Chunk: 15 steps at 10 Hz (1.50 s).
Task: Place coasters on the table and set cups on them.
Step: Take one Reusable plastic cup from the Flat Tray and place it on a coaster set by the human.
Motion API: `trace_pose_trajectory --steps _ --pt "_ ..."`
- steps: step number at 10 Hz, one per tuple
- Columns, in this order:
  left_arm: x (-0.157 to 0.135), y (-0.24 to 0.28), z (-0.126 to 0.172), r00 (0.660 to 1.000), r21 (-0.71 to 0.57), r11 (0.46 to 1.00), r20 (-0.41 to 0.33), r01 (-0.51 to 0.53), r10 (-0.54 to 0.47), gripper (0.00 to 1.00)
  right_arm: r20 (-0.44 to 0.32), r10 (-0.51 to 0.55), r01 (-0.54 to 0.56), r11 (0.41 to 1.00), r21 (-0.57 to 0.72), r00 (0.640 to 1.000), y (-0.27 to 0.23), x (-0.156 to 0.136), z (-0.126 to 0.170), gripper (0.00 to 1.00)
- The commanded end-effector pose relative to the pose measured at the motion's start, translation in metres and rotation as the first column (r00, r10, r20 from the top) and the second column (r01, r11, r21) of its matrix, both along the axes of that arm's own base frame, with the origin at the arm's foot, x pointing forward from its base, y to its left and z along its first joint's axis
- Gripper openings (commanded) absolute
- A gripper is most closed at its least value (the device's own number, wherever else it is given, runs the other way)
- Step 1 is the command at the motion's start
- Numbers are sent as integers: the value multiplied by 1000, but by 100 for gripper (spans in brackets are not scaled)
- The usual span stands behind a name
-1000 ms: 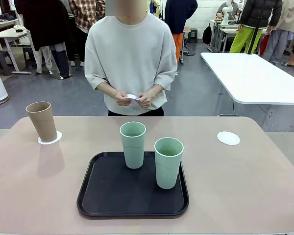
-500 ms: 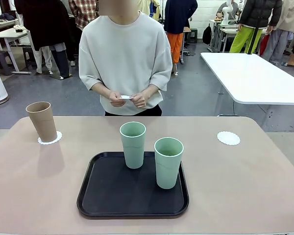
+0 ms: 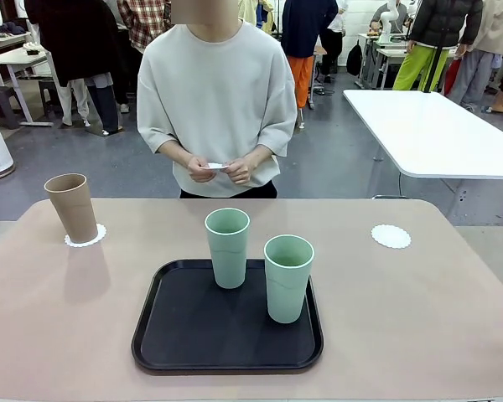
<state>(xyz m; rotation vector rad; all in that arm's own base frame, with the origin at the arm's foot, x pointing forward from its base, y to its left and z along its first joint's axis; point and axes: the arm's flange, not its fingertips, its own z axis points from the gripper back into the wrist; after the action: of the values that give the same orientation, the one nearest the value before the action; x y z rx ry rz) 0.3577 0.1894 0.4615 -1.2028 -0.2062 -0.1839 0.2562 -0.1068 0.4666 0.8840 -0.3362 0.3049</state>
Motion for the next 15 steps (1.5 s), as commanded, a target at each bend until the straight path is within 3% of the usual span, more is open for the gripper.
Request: trace_pose_trajectory --steps 1,3,6,8,9,10,13,14,15 --pt "-2 1 2 1000 -4 1000 7 -3 3 100 202 31 5 985 -174 979 38 28 -22 100" --pt "-2 1 2 1000 -4 1000 7 -3 3 100 232 152 -98 969 -229 961 65 50 -32 100" --pt "-2 1 2 1000 -4 1000 7 -3 3 100 319 223 -79 910 -407 921 105 73 -58 100" --pt "-2 1 2 1000 -4 1000 7 -3 3 100 403 280 -55 872 -486 871 127 79 -72 100" --pt "-2 1 2 1000 -4 1000 7 -3 3 100 389 296 -82 873 -481 872 130 76 -74 100" --pt "-2 1 2 1000 -4 1000 7 -3 3 100 336 268 -87 880 -468 903 107 114 -26 100" --pt "-2 1 2 1000 -4 1000 7 -3 3 100 353 285 -86 870 -485 891 116 121 -30 100" --pt "-2 1 2 1000 -4 1000 7 -3 3 100 453 474 -234 840 -489 755 119 106 -38 100" --pt "-2 1 2 1000 -4 1000 7 -3 3 100 515 631 -336 762 -554 580 142 104 -50 100"
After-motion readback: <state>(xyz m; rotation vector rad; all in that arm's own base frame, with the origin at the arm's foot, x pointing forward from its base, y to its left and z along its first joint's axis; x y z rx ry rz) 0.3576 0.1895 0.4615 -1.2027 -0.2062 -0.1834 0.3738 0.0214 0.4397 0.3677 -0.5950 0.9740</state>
